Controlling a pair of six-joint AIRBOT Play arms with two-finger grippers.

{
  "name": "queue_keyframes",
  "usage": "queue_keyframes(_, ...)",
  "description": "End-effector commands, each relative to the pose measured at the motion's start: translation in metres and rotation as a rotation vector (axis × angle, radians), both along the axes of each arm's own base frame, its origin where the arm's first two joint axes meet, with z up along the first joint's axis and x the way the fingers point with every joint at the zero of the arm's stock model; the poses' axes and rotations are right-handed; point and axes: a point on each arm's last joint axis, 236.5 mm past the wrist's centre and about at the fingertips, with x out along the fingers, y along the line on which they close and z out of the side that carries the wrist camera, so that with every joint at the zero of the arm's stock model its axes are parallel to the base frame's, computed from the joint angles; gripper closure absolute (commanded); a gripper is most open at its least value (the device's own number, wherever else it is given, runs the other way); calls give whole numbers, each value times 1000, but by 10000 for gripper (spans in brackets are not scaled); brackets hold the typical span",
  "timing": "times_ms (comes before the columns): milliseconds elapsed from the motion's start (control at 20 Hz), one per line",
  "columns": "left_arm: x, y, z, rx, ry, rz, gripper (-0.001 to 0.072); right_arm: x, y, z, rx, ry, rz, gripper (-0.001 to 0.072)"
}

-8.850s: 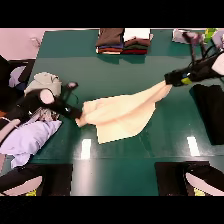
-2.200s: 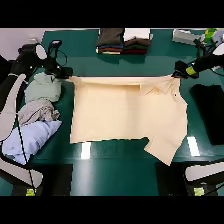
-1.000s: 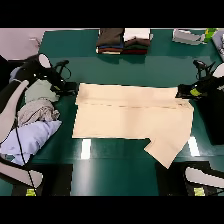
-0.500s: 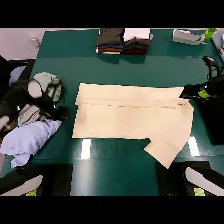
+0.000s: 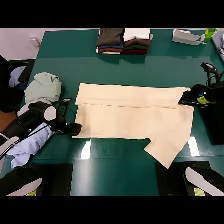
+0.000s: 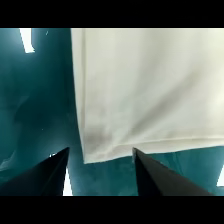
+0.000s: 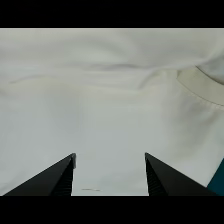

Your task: Fold the shirts.

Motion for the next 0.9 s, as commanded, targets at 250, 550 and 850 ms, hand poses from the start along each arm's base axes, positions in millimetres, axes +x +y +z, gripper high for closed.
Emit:
queue_keyframes(250,-1,-6,-13,-27,-26,19,219,1,9,1,20,-5,-1,206)
queue_keyframes(550,6,-9,-12,-33,-49,-18,671,-2,9,0,20,9,0,207)
queue_keyframes(850,30,-9,34,-27,-171,-92,680,-71,-31,-32,-12,210,-114,207)
